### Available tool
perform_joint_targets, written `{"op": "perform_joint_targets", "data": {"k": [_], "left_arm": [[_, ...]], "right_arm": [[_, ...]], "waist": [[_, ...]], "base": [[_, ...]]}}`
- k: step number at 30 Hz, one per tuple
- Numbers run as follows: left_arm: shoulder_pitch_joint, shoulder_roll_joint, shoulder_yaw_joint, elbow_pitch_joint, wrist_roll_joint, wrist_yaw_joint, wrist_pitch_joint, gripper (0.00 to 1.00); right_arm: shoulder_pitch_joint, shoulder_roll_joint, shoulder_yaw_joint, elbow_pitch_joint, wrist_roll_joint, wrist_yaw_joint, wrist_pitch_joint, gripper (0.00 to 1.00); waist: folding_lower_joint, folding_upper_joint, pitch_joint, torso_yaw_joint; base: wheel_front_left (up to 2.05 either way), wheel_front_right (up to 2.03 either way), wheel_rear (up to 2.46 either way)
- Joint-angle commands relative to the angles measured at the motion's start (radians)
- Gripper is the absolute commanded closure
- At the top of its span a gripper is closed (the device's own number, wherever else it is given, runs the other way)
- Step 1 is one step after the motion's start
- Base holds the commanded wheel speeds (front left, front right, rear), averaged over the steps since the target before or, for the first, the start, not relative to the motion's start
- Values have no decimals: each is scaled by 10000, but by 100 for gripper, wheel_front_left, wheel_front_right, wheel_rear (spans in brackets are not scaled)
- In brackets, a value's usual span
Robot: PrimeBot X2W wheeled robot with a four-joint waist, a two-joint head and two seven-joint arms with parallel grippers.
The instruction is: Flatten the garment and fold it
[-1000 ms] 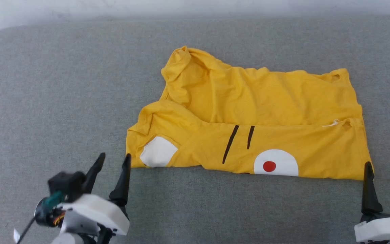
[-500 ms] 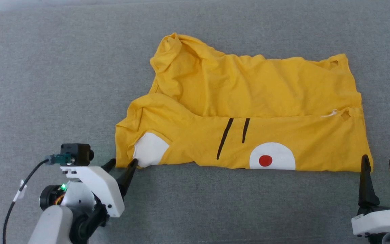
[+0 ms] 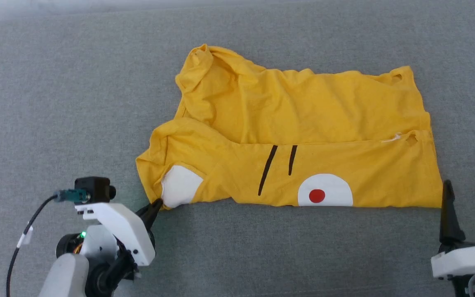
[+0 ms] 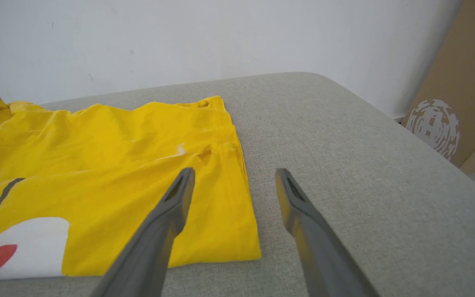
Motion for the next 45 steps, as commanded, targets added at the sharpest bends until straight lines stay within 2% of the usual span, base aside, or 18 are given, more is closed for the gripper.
{"op": "perform_joint_targets", "data": {"k": [1,4,7,13,16,25,26,27,28,36,45], "left_arm": [[360,-89,24,-191,-70,-93,-240,100],[614,-101,205,-642,-48,-76,-732,100],[876,-116,331,-1096,13,-13,-1105,100],[1082,-129,233,-1782,138,112,-1148,100],[1017,-126,187,-2007,195,162,-1145,100],[777,-161,69,-2194,231,235,-1137,100],[752,-162,64,-2198,219,237,-1131,100],[731,-157,63,-2200,205,239,-1119,100],[710,-150,62,-2204,189,239,-1103,100],[684,-150,210,-2190,-94,220,-1121,100],[1283,-347,466,-2281,-1086,-22,-1170,100]], "right_arm": [[-318,20,-92,-239,-205,-19,206,0],[-591,20,-131,-559,-338,-19,758,0],[-853,-8,-186,-730,-321,-19,1786,0],[-1101,-198,-633,-522,20,-19,4877,0],[-1206,-351,-679,-356,195,-19,6068,0],[-1688,-262,-921,237,495,-19,7083,0],[-1716,-232,-938,354,520,-19,7260,11],[-1739,-204,-955,466,558,-19,7426,66],[-1770,-178,-989,551,616,-19,7551,100],[-1986,-185,-1012,452,754,-19,7680,100],[-1949,-188,-1323,-464,1199,-19,7562,100]], "waist": [[-1,0,-44,-7],[-1,0,-48,-28],[-1,0,-13,-40],[-1,0,178,103],[-1,0,306,178],[-1,0,633,394],[-1,0,653,420],[-1,0,667,443],[-1,0,678,465],[-1,0,661,486],[-1,0,145,396]], "base": [[0,0,0],[0,0,0],[0,0,0],[0,0,0],[0,0,0],[0,0,0],[0,0,0],[0,0,0],[0,0,0],[0,0,0],[0,0,0]]}}
